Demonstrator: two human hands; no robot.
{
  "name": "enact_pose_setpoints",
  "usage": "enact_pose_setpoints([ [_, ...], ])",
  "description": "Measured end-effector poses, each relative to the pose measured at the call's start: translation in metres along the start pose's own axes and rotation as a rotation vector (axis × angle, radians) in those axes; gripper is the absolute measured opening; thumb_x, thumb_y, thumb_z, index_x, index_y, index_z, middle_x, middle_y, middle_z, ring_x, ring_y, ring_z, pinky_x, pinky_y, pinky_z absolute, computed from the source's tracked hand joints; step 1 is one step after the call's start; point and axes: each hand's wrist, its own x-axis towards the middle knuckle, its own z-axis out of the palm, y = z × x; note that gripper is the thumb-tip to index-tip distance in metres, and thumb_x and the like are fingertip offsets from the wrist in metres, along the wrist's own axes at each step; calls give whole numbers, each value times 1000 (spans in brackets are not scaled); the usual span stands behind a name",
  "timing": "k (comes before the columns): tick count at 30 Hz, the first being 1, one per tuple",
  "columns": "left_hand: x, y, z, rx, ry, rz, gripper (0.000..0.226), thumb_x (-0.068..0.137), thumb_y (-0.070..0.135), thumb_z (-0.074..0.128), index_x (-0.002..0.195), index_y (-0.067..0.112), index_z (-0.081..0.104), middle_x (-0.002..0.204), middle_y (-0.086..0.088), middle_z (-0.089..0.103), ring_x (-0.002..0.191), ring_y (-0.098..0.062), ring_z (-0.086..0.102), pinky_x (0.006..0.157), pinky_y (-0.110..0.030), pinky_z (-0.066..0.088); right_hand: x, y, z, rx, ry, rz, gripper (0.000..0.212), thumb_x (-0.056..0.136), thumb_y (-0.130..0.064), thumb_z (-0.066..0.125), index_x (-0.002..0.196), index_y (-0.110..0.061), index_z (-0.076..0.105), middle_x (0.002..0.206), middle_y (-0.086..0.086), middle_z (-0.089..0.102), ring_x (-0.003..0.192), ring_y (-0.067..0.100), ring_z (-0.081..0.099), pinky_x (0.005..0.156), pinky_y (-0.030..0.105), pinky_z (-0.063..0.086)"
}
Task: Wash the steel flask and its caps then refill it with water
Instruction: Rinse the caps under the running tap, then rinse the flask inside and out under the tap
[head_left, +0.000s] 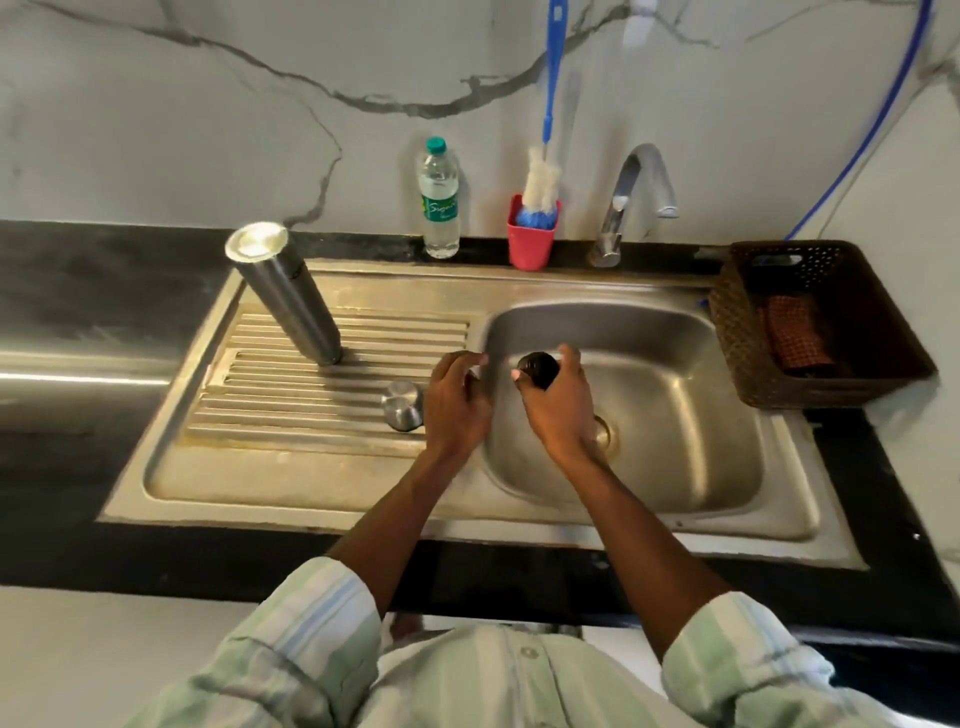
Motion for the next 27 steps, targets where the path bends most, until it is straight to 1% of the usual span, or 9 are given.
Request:
enact_pose_setpoints([
  [2, 4, -19, -31, -26, 96, 38, 33, 82, 5, 44, 100, 3, 72, 101, -11, 67, 86, -24, 65, 73, -27, 53, -17, -17, 22, 64, 4, -54, 63, 86, -42, 70, 135, -18, 39, 130, 9, 59, 115, 29, 58, 87, 35, 48],
  [5, 10, -53, -72, -38, 249, 7, 29, 80, -2, 47, 96, 2, 71, 98, -12, 67, 89, -26, 65, 78, -27, 51, -41, -37, 60, 55, -28, -262, 50, 84, -39, 71, 124, -21, 46, 121, 2, 60, 105, 22, 61, 82, 33, 52],
  [8, 14, -84, -107, -46, 347, -85, 30, 76, -6, 49, 94, 3, 71, 96, -13, 68, 91, -29, 65, 79, -33, 51, -55, -63, 101, -23, -72, -469, 52, 81, -34, 72, 126, -19, 53, 126, 1, 58, 111, 20, 57, 90, 33, 49],
  [11, 13, -109, -136, -40, 354, -152, 30, 77, -5, 47, 96, 3, 70, 96, -12, 67, 89, -28, 63, 79, -31, 49, -64, -85, 139, -215, -139, -594, 53, 80, -32, 70, 129, -18, 55, 129, 1, 59, 118, 24, 52, 98, 39, 38],
  [15, 8, -141, -160, 2, 274, -225, 32, 79, -5, 49, 100, 8, 69, 101, -6, 66, 93, -26, 62, 81, -41, 52, -73, -95, 169, -358, -174, -572, 55, 82, -42, 67, 132, -23, 55, 130, -3, 61, 128, 23, 40, 104, 41, 17],
  [18, 4, -156, -170, 23, 219, -233, 32, 81, -8, 51, 102, 8, 69, 103, -5, 65, 93, -25, 62, 82, -39, 52, -76, -96, 178, -413, -167, -498, 65, 82, -49, 66, 137, -21, 48, 133, 3, 58, 134, 21, 34, 105, 37, 7],
  [21, 3, -163, -173, 25, 195, -226, 31, 82, -9, 52, 102, 7, 69, 104, -6, 66, 95, -23, 61, 86, -35, 51, -75, -96, 182, -419, -168, -444, 68, 80, -48, 68, 136, -17, 46, 132, 9, 56, 135, 23, 33, 108, 37, 7],
  [24, 4, -166, -175, 15, 174, -227, 31, 81, -9, 52, 102, 7, 69, 105, -7, 66, 94, -22, 61, 85, -34, 51, -76, -95, 185, -435, -160, -432, 64, 80, -48, 68, 133, -17, 48, 131, 9, 56, 133, 24, 36, 109, 39, 10],
  [27, 5, -168, -176, 11, 166, -213, 31, 81, -8, 52, 102, 6, 69, 104, -7, 65, 92, -23, 61, 84, -33, 49, -78, -95, 186, -460, -159, -431, 67, 81, -46, 68, 137, -17, 46, 135, 10, 53, 134, 26, 36, 110, 41, 11],
])
